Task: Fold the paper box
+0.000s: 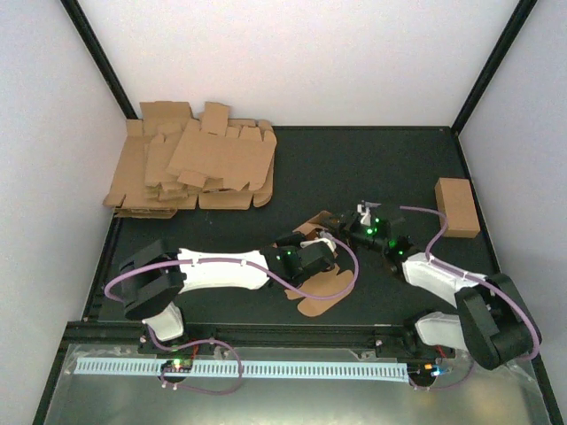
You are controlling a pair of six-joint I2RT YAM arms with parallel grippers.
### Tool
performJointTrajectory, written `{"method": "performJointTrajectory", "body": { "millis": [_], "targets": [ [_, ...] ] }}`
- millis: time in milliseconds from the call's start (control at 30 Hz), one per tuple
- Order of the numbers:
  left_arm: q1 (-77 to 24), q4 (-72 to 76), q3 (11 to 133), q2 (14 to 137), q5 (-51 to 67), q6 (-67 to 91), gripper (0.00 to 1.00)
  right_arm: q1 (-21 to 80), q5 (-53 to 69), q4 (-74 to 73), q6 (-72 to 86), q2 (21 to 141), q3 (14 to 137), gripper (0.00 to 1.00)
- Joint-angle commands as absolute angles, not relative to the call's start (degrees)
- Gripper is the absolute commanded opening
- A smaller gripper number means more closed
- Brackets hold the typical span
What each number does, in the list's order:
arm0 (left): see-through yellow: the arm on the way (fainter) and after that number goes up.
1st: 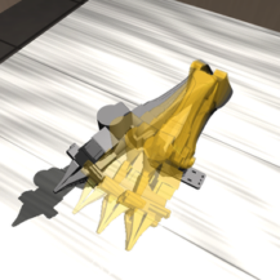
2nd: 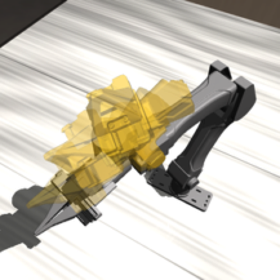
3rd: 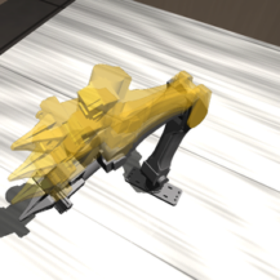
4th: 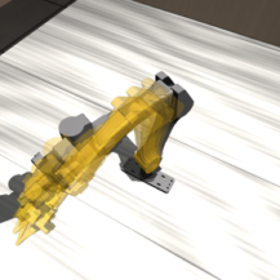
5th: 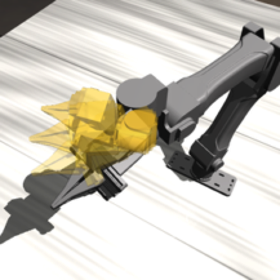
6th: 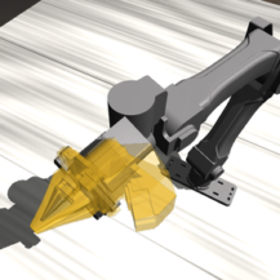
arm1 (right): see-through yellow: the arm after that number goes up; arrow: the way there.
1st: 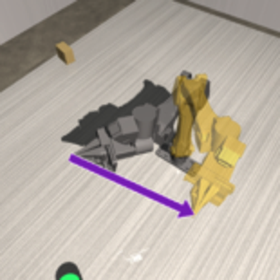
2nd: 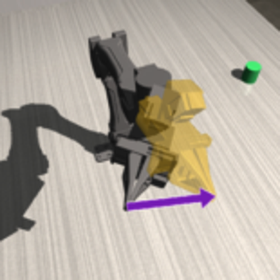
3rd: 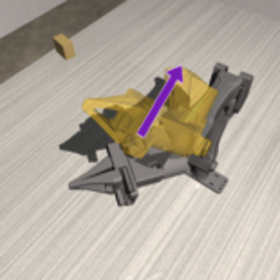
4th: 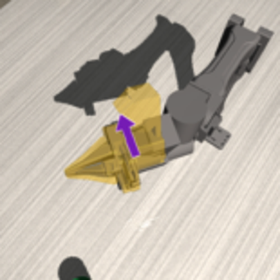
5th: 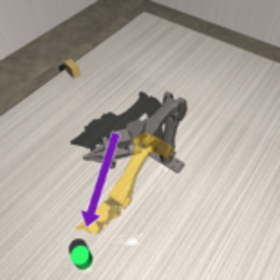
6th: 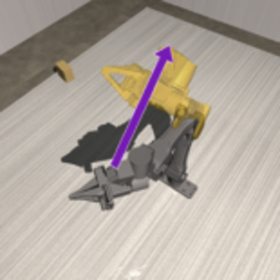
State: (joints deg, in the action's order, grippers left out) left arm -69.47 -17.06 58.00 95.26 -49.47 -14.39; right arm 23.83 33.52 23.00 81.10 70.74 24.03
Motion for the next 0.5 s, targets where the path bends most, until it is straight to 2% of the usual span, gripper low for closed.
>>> {"method": "performJointTrajectory", "body": {
  "millis": [0, 300, 367, 467],
  "targets": [
    [-69.61, -16.26, 57.75, 95.36, -49.22, -14.1, 0.09, 24.33, 34.83, 27.93, 84.61, 72.26, 24.08, 0.46],
    [-69.61, -16.5, 57.83, 95.32, -48.59, -13.78, 0.16, 24.43, 34.8, 28.75, 85.6, 73.45, 23.07, 0.25],
    [-69.6, -17.3, 58.11, 95.1, -47.47, -13.31, 0.26, 24.43, 34.67, 29.14, 85.82, 73.75, 22.95, 0.21],
    [-69.3, -21.03, 59.55, 93.49, -41.59, -11.45, 0.5, 24.39, 34.62, 29.59, 85.8, 74.43, 23.03, 0.17]
  ]
}}
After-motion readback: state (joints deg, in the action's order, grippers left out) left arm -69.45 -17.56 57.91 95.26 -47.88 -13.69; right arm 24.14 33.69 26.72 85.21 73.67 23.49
